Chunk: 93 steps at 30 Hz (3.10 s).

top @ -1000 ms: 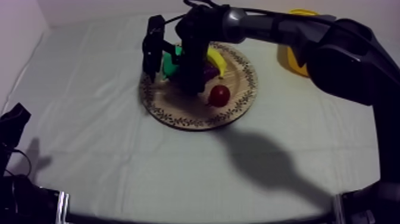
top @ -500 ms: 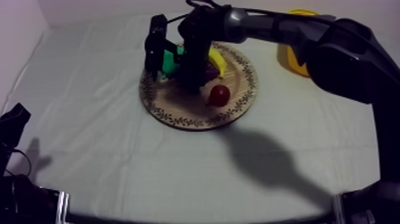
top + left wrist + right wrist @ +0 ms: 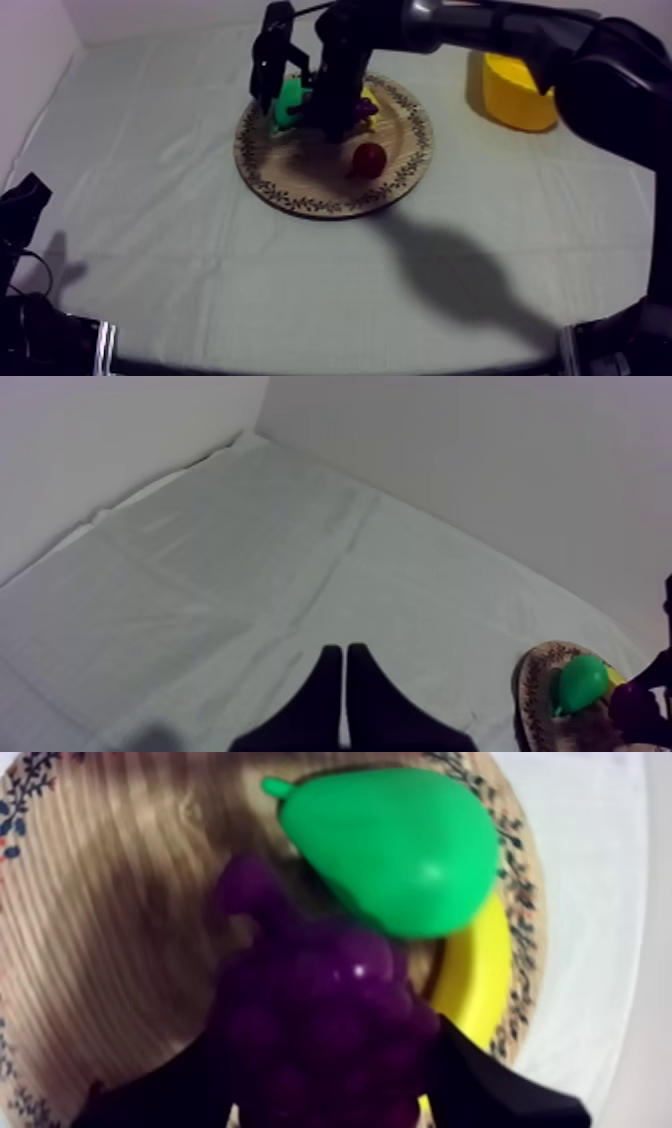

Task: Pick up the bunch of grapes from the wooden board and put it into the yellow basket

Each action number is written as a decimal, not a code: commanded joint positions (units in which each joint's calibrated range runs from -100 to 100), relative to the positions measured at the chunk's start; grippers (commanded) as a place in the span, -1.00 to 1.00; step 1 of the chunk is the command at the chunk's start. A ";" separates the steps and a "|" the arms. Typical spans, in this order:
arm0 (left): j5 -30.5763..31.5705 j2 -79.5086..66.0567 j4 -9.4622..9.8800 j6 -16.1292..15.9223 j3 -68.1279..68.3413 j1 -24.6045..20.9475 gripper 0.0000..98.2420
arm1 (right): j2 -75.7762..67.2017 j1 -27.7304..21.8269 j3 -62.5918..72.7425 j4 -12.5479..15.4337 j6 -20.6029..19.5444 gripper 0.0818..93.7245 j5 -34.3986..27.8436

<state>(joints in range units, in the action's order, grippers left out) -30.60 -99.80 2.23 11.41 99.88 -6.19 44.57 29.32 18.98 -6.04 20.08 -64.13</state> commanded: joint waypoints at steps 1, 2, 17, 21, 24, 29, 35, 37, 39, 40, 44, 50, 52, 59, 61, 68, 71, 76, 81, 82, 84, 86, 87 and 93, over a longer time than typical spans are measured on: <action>-0.04 -0.03 -0.01 0.00 0.01 0.01 -1.00 | -3.89 -0.18 -3.23 -0.29 -0.68 -0.30 0.94; -0.04 -0.03 -0.01 0.00 0.01 0.01 -1.00 | -5.50 -0.33 -4.70 -0.32 -0.98 -0.30 1.26; -0.04 -0.03 -0.01 0.00 0.01 0.01 -1.00 | -32.94 -5.39 -30.27 -1.08 -6.60 -0.32 5.07; -0.04 -0.03 -0.01 0.00 0.01 0.01 -1.00 | -40.00 -7.44 -35.68 -1.92 -9.27 -0.32 4.46; -0.04 -0.03 -0.01 0.00 0.01 0.01 -1.00 | -44.83 -9.02 -39.40 -2.33 -11.27 -0.32 3.63; -0.04 -0.03 -0.01 0.00 0.01 0.01 -1.00 | -50.98 -11.80 -43.69 -2.79 -15.41 -0.30 2.58; -0.04 -0.03 -0.01 0.00 0.01 0.01 -1.00 | -54.18 -14.11 -47.33 -5.10 -22.44 -0.24 1.61; -0.04 -0.03 -0.01 0.00 0.01 0.01 -1.00 | -54.56 -14.53 -48.22 -6.12 -24.85 -0.25 1.53; -0.04 -0.03 -0.01 0.00 0.01 0.01 -1.00 | -54.54 -14.82 -48.88 -6.96 -27.41 -0.25 1.77; -0.04 -0.03 -0.01 0.00 0.01 0.01 -1.00 | -54.37 -14.96 -49.10 -7.20 -28.66 -0.25 1.94; -0.04 -0.03 -0.01 0.00 0.01 0.01 -1.00 | -52.94 -15.74 -49.02 -6.63 -31.84 -0.24 2.03; -0.04 -0.03 -0.01 0.00 0.01 0.01 -1.00 | -49.16 -17.58 -44.62 -6.74 -33.60 -0.25 1.82; -0.04 -0.03 -0.01 0.00 0.01 0.01 -1.00 | -47.53 -18.73 -41.46 -6.48 -33.41 -0.27 1.57; -0.04 -0.03 -0.01 0.00 0.01 0.01 -1.00 | -40.89 -22.22 -29.84 -6.25 -32.56 -0.29 1.12; -0.04 -0.03 -0.01 0.00 0.01 0.01 -1.00 | -38.70 -22.89 -26.84 -6.51 -32.46 -0.30 1.14; -0.04 -0.03 -0.01 0.00 0.01 0.01 -1.00 | -29.72 -24.80 -17.71 -8.16 -32.89 -0.31 2.42; -0.04 -0.03 -0.01 0.00 0.01 0.01 -1.00 | -25.91 -25.43 -15.06 -8.58 -33.09 -0.31 2.86; -0.04 -0.03 -0.01 0.00 0.01 0.01 -1.00 | -19.77 -26.31 -11.55 -9.04 -33.79 -0.31 3.22; -0.04 -0.03 -0.01 0.00 0.01 0.01 -1.00 | -15.54 -27.15 -9.39 -7.81 -33.35 -0.32 2.76; -0.04 -0.03 -0.01 0.00 0.01 0.01 -1.00 | -14.72 -27.25 -9.18 -7.78 -33.36 -0.32 2.83; -0.04 -0.03 -0.01 0.00 0.01 0.01 -1.00 | -13.25 -27.31 -9.03 -8.14 -33.69 -0.32 3.24; -0.04 -0.03 -0.01 0.00 0.01 0.01 -1.00 | -12.15 -27.34 -9.12 -8.38 -33.91 -0.32 3.90; -0.04 -0.03 -0.01 0.00 0.01 0.01 -1.00 | -11.71 -27.38 -9.12 -8.34 -33.89 -0.32 4.14; -0.04 -0.03 -0.01 0.00 0.01 0.01 -1.00 | -10.48 -27.39 -9.91 -8.34 -33.86 -0.32 4.74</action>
<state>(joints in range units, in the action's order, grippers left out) -30.60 -99.80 2.23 11.41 99.88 -6.19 34.03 1.91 9.25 -14.37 -13.75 -59.40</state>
